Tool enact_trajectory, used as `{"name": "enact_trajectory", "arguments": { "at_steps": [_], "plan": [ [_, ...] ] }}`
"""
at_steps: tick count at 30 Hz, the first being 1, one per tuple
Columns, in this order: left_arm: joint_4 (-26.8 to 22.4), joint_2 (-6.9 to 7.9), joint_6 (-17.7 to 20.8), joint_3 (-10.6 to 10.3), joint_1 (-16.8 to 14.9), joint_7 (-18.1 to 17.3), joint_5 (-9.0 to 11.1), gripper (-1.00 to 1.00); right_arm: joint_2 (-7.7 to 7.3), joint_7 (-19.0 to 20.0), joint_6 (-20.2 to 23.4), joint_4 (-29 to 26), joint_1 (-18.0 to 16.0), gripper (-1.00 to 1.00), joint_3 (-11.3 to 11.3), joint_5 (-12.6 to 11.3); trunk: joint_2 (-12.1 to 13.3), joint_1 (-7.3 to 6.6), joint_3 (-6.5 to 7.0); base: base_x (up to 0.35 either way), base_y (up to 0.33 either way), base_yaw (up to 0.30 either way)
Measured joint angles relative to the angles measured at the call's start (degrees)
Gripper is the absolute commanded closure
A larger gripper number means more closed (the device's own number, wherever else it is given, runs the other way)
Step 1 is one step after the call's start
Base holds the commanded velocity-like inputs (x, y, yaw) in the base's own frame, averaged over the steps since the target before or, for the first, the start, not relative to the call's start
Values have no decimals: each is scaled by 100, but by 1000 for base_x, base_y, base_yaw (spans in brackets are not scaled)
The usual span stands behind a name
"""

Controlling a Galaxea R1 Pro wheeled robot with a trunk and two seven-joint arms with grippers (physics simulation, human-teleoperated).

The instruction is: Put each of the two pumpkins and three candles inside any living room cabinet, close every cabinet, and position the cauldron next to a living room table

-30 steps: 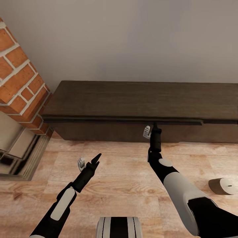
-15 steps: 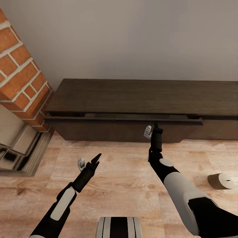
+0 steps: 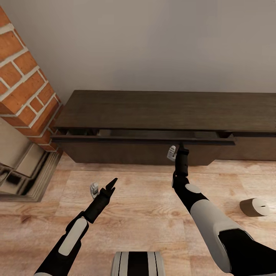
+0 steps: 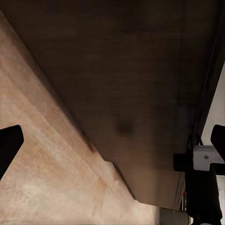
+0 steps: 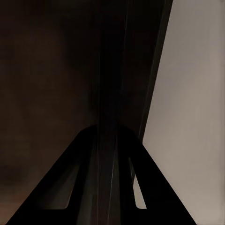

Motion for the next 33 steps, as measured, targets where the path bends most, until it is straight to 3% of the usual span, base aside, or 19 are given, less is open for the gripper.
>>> {"name": "enact_trajectory", "arguments": {
  "at_steps": [4, 7, 9, 17, 31, 32, 33],
  "plan": [
    [-1, 0, 0, 0, 0, 0, -3, -100, 6, -60, -13, 24, 4, 100, -9, -18, 0, 0, 0, 0, 0, 0],
    [73, 95, -18, 51, 94, 7, -2, -100, -86, -34, 26, 142, -84, 100, 168, 23, -1, 1, -1, 0, 0, 0],
    [64, 101, -18, 51, 156, 7, -5, -100, -103, -47, 84, 178, -95, 100, 206, 84, -1, 1, 0, 0, 0, 0],
    [330, 359, -27, 87, 411, -32, 8, -100, -104, -120, 314, -19, 141, 100, 137, 481, -2, -1, 0, 0, 0, 0],
    [503, 386, -35, 96, 415, -62, 27, -100, -111, -380, 861, 140, 241, 100, 114, 1069, -2, -1, 1, 0, 0, 0],
    [505, 387, -36, 95, 412, -64, 30, -100, -107, -381, 173, -52, 246, 100, 206, 129, -2, -1, 1, 0, 0, 0],
    [502, 390, -36, 95, 413, -64, 32, -100, -107, -110, 139, -220, 252, 100, 216, 85, -2, -1, 0, 0, 0, 0]
  ]
}}
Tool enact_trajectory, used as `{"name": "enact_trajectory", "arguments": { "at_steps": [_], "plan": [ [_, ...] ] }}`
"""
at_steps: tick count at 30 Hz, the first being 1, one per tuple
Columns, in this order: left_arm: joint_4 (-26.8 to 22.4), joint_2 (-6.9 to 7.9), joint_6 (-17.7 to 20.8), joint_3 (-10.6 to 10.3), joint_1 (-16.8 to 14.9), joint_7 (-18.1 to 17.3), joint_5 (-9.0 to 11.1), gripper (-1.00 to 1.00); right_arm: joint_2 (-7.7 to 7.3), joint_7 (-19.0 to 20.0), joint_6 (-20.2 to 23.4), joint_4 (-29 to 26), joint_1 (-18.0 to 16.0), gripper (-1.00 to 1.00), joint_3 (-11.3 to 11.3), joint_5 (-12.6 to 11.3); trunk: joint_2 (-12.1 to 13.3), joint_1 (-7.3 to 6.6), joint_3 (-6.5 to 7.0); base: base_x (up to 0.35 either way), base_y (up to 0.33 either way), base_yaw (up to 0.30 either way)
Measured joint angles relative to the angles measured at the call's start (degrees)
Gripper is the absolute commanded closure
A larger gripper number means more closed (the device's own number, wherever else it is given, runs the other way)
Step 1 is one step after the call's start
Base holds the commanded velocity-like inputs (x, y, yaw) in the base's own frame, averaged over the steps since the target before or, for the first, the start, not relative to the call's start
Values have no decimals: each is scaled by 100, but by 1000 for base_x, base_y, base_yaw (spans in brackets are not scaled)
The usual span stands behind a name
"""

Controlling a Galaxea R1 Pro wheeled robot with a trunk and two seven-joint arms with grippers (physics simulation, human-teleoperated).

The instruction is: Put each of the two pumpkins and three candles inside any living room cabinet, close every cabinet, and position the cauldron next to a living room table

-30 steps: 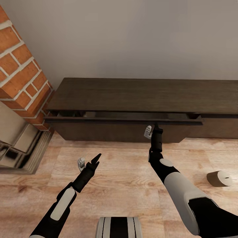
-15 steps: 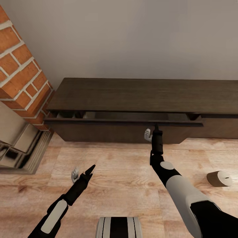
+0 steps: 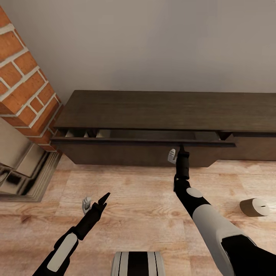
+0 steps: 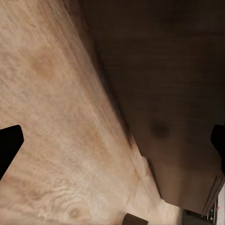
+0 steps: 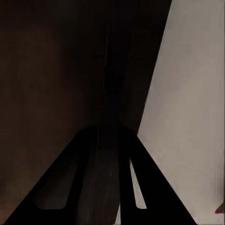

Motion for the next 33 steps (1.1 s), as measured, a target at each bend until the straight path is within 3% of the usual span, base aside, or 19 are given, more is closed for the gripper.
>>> {"name": "enact_trajectory", "arguments": {
  "at_steps": [11, 26, 33],
  "plan": [
    [0, 4, 0, 0, 2, 0, 3, -100, 0, 46, -28, -84, 44, 100, -16, 0, 0, 0, 0, 0, 0, 0],
    [0, 5, 0, 0, 1, 0, 4, -100, -31, 157, -115, -648, 440, 100, 7, -79, 1, 2, -1, 0, 0, 0],
    [0, 5, 0, 0, 4, 1, 3, -100, -76, 754, -107, -1448, 848, 100, 65, -88, 1, 2, -1, 0, 0, 0]
  ]
}}
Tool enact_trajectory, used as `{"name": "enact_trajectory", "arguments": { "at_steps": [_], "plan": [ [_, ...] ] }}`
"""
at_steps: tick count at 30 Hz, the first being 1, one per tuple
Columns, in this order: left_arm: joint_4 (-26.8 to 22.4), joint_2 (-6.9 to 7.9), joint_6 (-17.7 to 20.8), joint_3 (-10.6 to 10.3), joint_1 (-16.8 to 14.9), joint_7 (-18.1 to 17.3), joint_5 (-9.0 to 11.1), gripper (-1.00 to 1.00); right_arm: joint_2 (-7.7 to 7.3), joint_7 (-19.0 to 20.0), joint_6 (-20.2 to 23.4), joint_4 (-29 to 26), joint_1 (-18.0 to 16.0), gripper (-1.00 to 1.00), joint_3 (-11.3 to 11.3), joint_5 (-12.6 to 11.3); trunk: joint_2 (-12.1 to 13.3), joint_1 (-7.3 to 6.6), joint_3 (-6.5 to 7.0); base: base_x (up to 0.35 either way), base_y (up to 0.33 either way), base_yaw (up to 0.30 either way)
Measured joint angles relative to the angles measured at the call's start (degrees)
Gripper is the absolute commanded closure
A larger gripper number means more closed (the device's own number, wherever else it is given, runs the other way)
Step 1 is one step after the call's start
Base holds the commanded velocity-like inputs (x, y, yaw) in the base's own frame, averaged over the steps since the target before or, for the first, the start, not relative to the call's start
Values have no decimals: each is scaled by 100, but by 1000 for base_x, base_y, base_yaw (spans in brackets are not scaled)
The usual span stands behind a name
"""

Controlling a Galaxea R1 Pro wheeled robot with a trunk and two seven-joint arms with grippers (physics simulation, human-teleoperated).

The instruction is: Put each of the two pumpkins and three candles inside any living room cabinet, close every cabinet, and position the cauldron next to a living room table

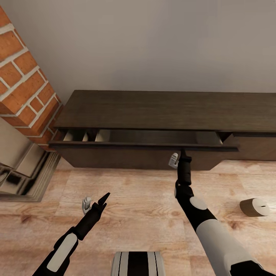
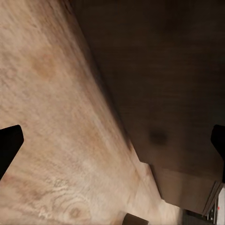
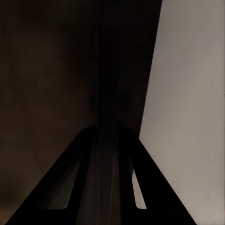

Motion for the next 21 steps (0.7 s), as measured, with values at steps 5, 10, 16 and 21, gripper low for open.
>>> {"name": "enact_trajectory", "arguments": {
  "at_steps": [5, 10, 16, 21],
  "plan": [
    [2, 0, 0, 0, 2, 0, 0, -100, -36, 217, 3, -354, 212, 100, 42, -7, 0, 0, 0, 0, 0, 0],
    [2, 0, 0, 0, 1, 0, 0, -100, -41, 235, -5, -399, 250, 100, 30, 43, 0, 0, 0, 0, 0, 0],
    [2, 0, 0, 0, 1, 0, 0, -100, -41, 257, -7, -620, 445, 100, 19, 64, 0, 0, 0, 0, 0, 0],
    [2, 0, 0, 0, 2, 0, -2, -100, -41, 444, -10, -850, 567, 100, 11, 74, 0, 0, 0, 0, 0, 0]
  ]
}}
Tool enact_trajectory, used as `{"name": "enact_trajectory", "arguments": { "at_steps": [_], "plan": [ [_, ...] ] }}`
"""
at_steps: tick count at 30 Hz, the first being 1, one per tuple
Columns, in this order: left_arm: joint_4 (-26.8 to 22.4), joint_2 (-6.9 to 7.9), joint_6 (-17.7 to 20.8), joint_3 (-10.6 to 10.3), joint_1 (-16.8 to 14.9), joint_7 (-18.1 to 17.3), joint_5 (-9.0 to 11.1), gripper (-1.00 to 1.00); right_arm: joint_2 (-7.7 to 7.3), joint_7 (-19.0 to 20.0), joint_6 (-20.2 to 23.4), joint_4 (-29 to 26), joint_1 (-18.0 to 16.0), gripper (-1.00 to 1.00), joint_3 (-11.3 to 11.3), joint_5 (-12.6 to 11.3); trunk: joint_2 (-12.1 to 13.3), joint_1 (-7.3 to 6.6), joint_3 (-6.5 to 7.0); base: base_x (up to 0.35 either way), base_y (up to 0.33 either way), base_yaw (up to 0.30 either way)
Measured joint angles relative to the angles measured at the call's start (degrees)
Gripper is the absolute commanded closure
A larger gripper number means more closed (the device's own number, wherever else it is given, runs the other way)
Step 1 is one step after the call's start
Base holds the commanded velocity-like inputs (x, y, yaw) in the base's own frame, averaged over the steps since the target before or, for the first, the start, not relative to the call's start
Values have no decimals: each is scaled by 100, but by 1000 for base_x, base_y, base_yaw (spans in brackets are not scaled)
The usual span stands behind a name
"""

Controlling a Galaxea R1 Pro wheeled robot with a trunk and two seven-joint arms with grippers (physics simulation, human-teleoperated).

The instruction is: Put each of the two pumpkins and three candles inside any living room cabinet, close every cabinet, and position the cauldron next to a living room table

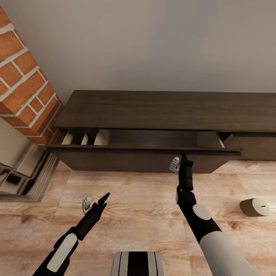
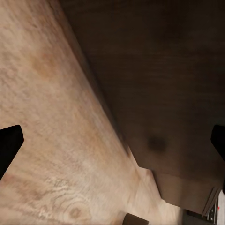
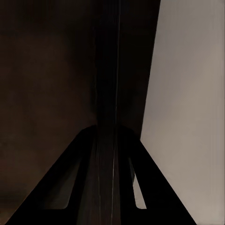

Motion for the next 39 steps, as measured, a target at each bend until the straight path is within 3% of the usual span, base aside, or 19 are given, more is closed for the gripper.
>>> {"name": "enact_trajectory", "arguments": {
  "at_steps": [9, 27, 39],
  "plan": [
    [0, 0, 0, 0, 0, 0, 2, -100, -64, 379, 7, -442, 232, 100, 67, -1, 0, 0, 0, 0, 0, 0],
    [3, -6, 0, 3, 1, 0, -3, -100, -84, 423, 7, -681, 443, 100, 83, 0, 0, 0, 0, 0, 0, 0],
    [8, -9, -1, 1, 1, 0, -6, -100, -175, 498, -25, -1246, 1002, 100, 122, 134, 0, 0, 0, 0, 0, 0]
  ]
}}
